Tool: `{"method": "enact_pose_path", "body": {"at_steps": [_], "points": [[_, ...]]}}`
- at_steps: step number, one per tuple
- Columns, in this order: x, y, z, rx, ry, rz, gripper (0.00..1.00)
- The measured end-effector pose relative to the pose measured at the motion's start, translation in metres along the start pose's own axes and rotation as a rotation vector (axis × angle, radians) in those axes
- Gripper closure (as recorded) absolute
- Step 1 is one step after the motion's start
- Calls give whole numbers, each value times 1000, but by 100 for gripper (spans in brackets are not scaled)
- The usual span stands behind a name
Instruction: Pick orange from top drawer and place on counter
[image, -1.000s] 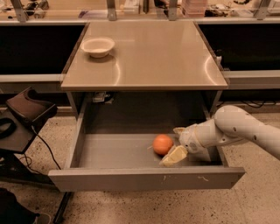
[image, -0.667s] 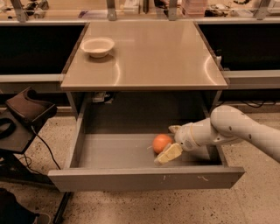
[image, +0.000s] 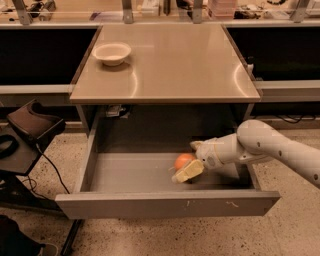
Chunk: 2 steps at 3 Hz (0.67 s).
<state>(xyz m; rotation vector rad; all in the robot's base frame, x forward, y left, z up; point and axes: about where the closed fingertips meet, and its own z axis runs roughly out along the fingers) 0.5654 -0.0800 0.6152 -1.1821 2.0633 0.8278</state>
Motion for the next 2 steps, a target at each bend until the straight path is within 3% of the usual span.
{"method": "enact_pose_path", "body": {"at_steps": [2], "points": [[0,0,0,0,0,0,42]]}}
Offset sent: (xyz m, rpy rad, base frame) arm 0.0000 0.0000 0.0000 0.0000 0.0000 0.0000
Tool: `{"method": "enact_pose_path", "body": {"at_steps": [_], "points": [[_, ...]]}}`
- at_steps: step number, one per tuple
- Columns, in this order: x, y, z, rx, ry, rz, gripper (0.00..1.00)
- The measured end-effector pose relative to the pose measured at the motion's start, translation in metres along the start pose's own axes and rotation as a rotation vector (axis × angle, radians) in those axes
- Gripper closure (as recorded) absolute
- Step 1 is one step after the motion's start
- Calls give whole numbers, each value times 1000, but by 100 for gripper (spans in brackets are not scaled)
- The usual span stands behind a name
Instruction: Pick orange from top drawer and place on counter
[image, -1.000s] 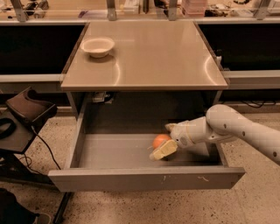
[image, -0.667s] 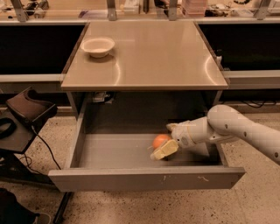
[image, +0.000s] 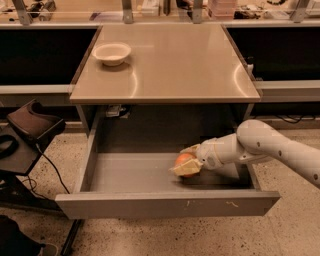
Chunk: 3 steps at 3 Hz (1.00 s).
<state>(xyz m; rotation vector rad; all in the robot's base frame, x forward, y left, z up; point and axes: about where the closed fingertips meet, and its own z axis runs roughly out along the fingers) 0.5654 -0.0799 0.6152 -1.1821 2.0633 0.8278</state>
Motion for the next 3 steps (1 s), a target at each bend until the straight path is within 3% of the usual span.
{"method": "enact_pose_path", "body": {"at_steps": [1,2,3], "points": [[-2,3,0,-2,-6,-11,66],[-42,12,-37,13,-62,-100,89],[-113,30,-100,38,-112,-226,100]]}}
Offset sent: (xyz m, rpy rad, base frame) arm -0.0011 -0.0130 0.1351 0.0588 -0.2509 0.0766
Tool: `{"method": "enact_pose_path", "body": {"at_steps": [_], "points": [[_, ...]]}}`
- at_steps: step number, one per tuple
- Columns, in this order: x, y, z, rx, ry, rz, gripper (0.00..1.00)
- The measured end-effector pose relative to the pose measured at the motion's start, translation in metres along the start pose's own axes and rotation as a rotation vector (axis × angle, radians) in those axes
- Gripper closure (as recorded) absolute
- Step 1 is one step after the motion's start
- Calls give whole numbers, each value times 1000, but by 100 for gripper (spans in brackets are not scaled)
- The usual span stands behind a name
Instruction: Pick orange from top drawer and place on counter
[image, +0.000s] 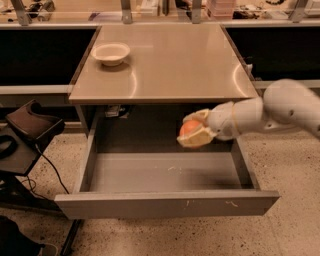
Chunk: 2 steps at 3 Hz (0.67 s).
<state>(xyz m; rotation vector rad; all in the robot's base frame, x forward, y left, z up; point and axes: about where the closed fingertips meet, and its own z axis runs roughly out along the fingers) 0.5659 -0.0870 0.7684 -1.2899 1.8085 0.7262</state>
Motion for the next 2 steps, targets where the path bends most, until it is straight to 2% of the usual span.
{"method": "enact_pose_path", "body": {"at_steps": [1,2], "points": [[-81,-9,-50,13,-25,-72,100],[-144,-36,-69,37,-44,-63,100]]}}
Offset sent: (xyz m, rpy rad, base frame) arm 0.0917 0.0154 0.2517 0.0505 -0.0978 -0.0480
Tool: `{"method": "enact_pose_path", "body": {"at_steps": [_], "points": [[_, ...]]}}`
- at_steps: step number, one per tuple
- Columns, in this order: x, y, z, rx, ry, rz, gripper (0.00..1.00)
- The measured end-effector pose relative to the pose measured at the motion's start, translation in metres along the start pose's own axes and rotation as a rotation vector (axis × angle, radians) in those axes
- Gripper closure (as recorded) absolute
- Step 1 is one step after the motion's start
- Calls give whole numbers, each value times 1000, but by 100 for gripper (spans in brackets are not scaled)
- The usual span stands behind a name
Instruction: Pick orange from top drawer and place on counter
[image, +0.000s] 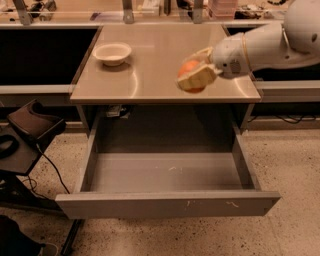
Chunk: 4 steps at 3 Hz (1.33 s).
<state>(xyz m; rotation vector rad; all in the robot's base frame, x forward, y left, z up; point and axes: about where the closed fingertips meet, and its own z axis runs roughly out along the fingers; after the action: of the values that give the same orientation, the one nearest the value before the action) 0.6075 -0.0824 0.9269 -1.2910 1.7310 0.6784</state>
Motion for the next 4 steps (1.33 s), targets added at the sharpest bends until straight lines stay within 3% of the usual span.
{"method": "enact_pose_path", "body": {"at_steps": [1,2,3,4], "points": [[-50,-42,19,16,-60,36,100],[-70,-80,51,51,-110,79,100],[-59,-122,74,136,-119,147,100],[-22,-163,90,241,-75,220,100]]}}
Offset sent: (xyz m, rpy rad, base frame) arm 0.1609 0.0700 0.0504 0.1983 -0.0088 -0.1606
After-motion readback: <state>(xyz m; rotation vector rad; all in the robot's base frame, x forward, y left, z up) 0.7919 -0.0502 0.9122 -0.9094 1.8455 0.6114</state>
